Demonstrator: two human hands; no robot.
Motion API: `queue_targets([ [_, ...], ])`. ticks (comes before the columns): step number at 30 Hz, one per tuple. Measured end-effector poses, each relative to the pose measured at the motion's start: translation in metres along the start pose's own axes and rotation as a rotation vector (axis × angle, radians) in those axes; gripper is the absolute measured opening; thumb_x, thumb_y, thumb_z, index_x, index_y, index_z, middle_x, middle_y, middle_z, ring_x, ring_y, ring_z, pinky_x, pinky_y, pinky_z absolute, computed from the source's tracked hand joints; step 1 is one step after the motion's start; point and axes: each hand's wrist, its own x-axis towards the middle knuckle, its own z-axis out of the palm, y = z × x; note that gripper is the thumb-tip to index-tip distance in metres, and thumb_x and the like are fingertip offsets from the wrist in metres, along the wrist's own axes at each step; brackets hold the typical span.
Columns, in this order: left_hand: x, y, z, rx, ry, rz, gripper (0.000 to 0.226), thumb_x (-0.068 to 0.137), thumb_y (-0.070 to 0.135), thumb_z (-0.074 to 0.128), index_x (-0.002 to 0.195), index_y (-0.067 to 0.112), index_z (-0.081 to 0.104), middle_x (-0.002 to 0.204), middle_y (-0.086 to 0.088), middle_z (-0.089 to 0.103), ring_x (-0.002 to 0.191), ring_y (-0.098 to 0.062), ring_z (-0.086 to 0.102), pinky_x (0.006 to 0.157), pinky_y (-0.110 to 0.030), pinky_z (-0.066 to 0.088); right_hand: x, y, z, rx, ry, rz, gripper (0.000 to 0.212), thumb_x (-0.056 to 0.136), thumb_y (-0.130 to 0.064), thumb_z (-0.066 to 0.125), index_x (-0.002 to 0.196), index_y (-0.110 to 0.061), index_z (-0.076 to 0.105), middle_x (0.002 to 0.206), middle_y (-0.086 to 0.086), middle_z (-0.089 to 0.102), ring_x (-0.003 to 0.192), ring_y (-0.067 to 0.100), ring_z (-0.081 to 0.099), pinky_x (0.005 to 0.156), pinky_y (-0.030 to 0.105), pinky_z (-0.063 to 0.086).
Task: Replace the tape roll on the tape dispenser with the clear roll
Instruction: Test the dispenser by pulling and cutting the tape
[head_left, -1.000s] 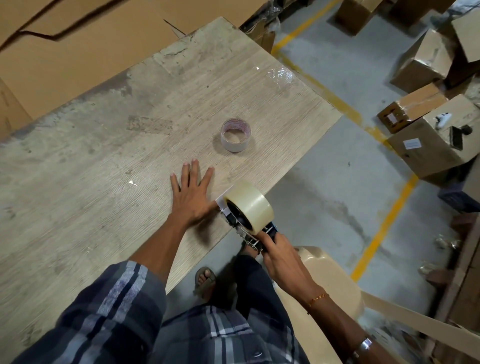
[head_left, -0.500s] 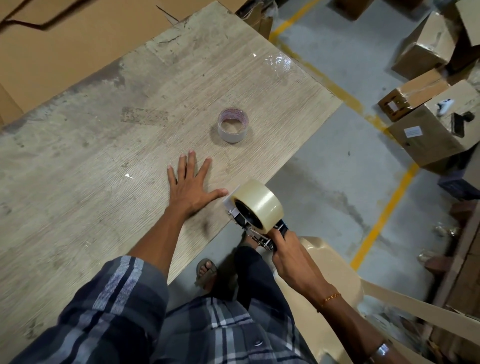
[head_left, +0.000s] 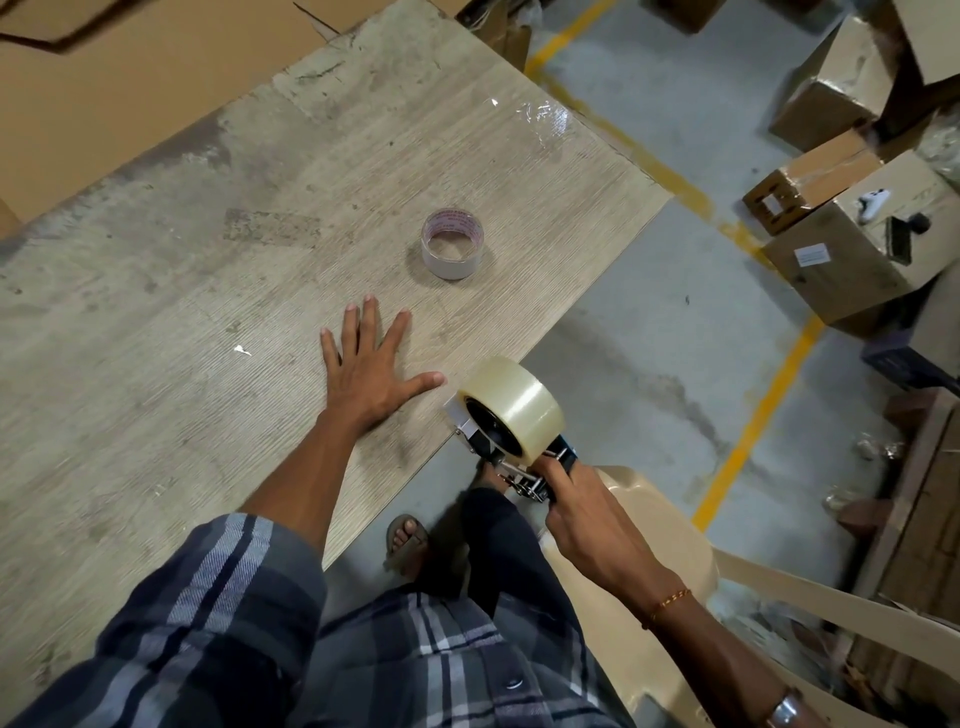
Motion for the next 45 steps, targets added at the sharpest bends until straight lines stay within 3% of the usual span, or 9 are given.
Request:
queue_targets([
  [7, 0.002, -0.001, 0.000, 0.006, 0.002, 0.000, 0.120, 0.055, 0.105, 0.012, 0.156, 0.042, -0.006, 0.165, -0.004, -0.026, 0.150, -0.024, -0.027, 0.117, -0.059, -0.016, 0.006, -0.007, -0.003, -0.069, 0.021, -0.005, 0.047, 0.095, -0.008, 0.040, 0.134, -0.033, 0.033, 0.103, 0.003, 0.046, 0.085, 0.022, 0.042, 0.065, 0.031, 0.033],
  [14, 0.001, -0.001, -0.001, 0.010, -0.008, -0.001, 0.119, 0.057, 0.105, 0.015, 0.156, 0.042, -0.008, 0.165, -0.004, -0.026, 0.150, -0.025, -0.027, 0.117, -0.060, -0.016, 0.005, -0.009, -0.007, -0.052, 0.024, -0.012, 0.049, 0.092, -0.005, 0.041, 0.129, -0.036, 0.031, 0.096, -0.001, 0.037, 0.078, 0.020, 0.037, 0.054, 0.023, 0.019],
  [22, -0.002, 0.007, -0.002, 0.035, -0.009, -0.029, 0.109, 0.071, 0.094, 0.032, 0.157, 0.038, -0.004, 0.166, -0.008, -0.022, 0.151, -0.030, -0.023, 0.116, -0.059, -0.013, 0.000, -0.003, -0.006, -0.038, 0.020, 0.000, 0.050, 0.090, -0.004, 0.040, 0.127, -0.037, 0.031, 0.096, -0.001, 0.040, 0.080, 0.022, 0.039, 0.065, 0.031, 0.029],
  [28, -0.034, 0.024, 0.012, 0.067, 0.095, 0.112, 0.073, 0.099, 0.060, 0.033, 0.159, 0.035, 0.001, 0.167, -0.009, -0.014, 0.153, -0.031, -0.012, 0.120, -0.057, -0.005, 0.007, -0.003, -0.008, 0.012, -0.010, -0.024, 0.043, 0.092, -0.009, 0.045, 0.124, -0.036, 0.031, 0.097, 0.001, 0.045, 0.080, 0.023, 0.045, 0.063, 0.032, 0.032],
  [33, -0.070, 0.016, 0.026, 0.081, 0.091, 0.305, 0.054, 0.105, 0.039, 0.036, 0.157, 0.034, 0.022, 0.169, 0.002, 0.003, 0.155, -0.022, -0.003, 0.124, -0.052, 0.003, 0.015, 0.007, -0.011, 0.078, -0.084, -0.011, 0.043, 0.090, -0.012, 0.052, 0.120, -0.036, 0.034, 0.094, 0.005, 0.053, 0.080, 0.021, 0.049, 0.057, 0.030, 0.033],
  [37, -0.083, 0.013, 0.026, 0.125, 0.058, 0.292, 0.053, 0.105, 0.041, 0.031, 0.157, 0.032, 0.023, 0.168, 0.005, 0.008, 0.155, -0.021, -0.003, 0.124, -0.050, 0.003, 0.009, 0.019, -0.014, 0.089, -0.070, 0.041, 0.050, 0.084, -0.009, 0.053, 0.118, -0.040, 0.033, 0.094, 0.005, 0.057, 0.081, 0.023, 0.052, 0.061, 0.035, 0.039],
  [40, -0.082, 0.023, 0.018, 0.118, 0.088, 0.270, 0.048, 0.104, 0.036, 0.041, 0.151, 0.030, 0.039, 0.166, 0.005, 0.020, 0.155, -0.025, 0.000, 0.123, -0.051, 0.001, 0.010, 0.021, -0.022, 0.056, 0.002, 0.030, 0.053, 0.081, -0.015, 0.055, 0.120, -0.043, 0.034, 0.089, 0.003, 0.059, 0.076, 0.021, 0.052, 0.059, 0.034, 0.039],
  [42, -0.077, 0.030, 0.008, 0.036, 0.120, 0.258, 0.038, 0.103, 0.031, 0.047, 0.139, 0.024, 0.056, 0.159, 0.003, 0.037, 0.154, -0.028, 0.010, 0.122, -0.050, 0.007, 0.011, 0.018, -0.028, 0.096, 0.043, 0.021, 0.051, 0.079, -0.021, 0.054, 0.118, -0.046, 0.035, 0.079, -0.003, 0.058, 0.065, 0.014, 0.052, 0.053, 0.030, 0.035],
  [45, -0.070, 0.043, -0.017, -0.515, 0.075, 0.110, 0.030, 0.102, 0.029, 0.052, 0.128, 0.022, 0.066, 0.137, 0.001, 0.062, 0.136, -0.018, 0.048, 0.112, -0.038, 0.035, 0.013, 0.008, -0.036, 0.277, 0.048, 0.024, 0.045, 0.077, -0.038, 0.052, 0.117, -0.052, 0.038, 0.071, -0.012, 0.059, 0.056, 0.005, 0.055, 0.053, 0.028, 0.041],
])
